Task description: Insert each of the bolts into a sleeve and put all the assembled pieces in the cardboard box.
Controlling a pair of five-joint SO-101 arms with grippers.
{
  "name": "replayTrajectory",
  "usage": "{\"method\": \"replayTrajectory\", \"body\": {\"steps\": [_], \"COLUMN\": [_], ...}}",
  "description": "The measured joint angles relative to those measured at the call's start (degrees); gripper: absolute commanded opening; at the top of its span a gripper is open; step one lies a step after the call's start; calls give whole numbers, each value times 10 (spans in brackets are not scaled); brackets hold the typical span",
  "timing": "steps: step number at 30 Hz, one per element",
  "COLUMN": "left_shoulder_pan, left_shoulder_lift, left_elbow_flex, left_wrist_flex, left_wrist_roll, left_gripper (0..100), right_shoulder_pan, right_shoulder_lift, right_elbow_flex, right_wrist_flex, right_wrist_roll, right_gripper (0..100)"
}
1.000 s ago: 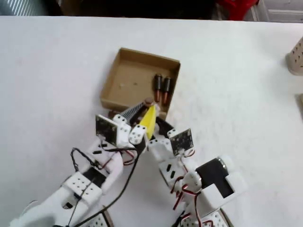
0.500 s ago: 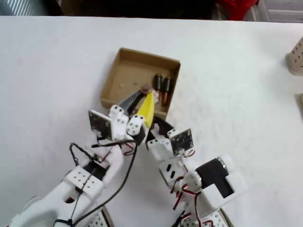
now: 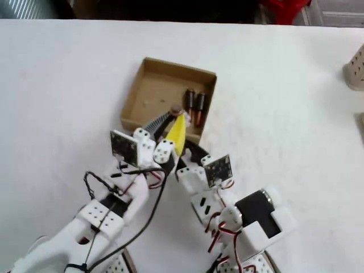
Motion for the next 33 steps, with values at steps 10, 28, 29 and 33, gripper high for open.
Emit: {"method": "replayTrajectory", "body": {"steps": [10,28,29,33], "left_shoulder_pan": [0,6,8,10], "left_shoulder_lift": [27,173,173,173], "left_elbow_flex": [-2,-7,-4,-3], "left_wrist_flex": [11,-121,-121,-120], "left_wrist_roll": [-1,-3,-3,-3], "left_gripper": [22,22,22,23], "right_shoulder_pan": [0,1,1,1], "right_shoulder_lift": [1,1,1,1], "right_elbow_flex": [0,0,0,0], "right_wrist_flex": [0,0,0,0], "right_wrist_roll": [1,1,1,1], "right_gripper": [16,16,16,16]}}
